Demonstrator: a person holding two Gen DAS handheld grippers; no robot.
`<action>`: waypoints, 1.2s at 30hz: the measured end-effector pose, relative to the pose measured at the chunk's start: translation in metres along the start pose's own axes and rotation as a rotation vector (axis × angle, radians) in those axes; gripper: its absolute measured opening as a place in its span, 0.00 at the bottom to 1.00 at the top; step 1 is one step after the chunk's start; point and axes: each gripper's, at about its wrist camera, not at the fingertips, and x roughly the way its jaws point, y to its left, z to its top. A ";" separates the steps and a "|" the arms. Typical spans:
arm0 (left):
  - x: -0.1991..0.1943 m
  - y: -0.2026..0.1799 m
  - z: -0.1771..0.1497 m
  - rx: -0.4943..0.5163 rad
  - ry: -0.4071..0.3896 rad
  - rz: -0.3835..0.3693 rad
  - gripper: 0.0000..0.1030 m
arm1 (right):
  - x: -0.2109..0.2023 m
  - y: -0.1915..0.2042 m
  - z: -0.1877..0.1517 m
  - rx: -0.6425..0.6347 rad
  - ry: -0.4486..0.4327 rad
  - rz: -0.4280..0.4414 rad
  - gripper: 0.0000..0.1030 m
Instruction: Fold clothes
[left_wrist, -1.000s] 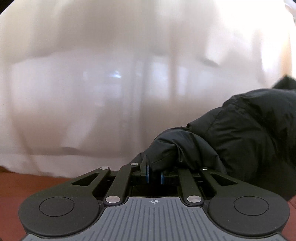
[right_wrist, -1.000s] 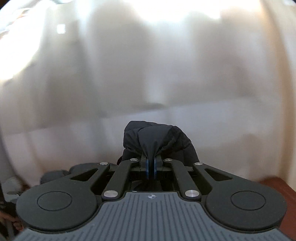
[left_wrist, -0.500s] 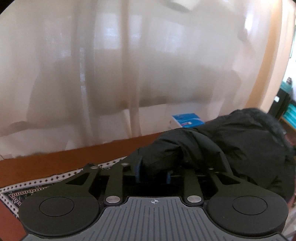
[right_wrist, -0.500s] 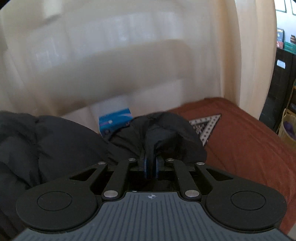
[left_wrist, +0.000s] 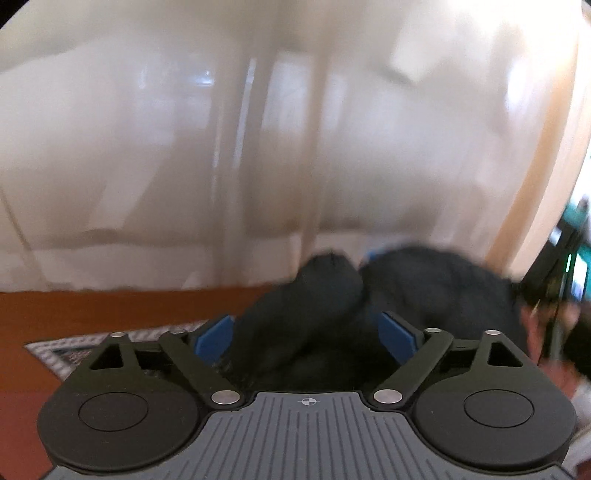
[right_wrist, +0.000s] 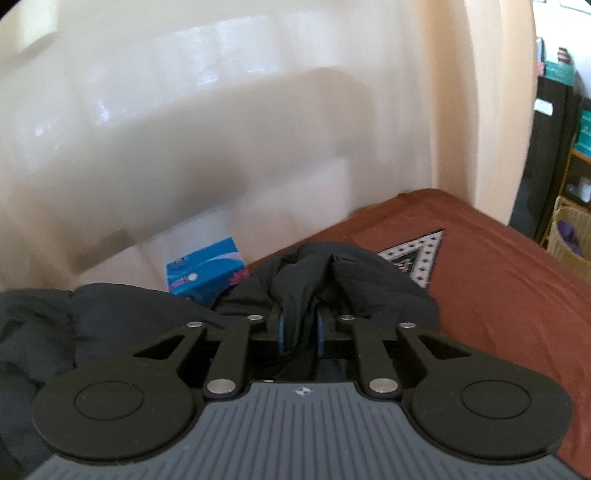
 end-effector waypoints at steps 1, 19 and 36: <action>0.001 -0.001 -0.014 0.009 0.029 0.015 0.92 | -0.002 0.001 0.002 0.007 -0.004 0.016 0.26; 0.077 -0.034 -0.150 -0.397 0.362 -0.043 0.92 | -0.208 0.022 -0.102 -0.410 -0.168 0.340 0.83; 0.024 -0.024 -0.131 -0.325 0.200 -0.123 0.02 | -0.218 0.026 -0.190 -0.438 0.139 0.457 0.83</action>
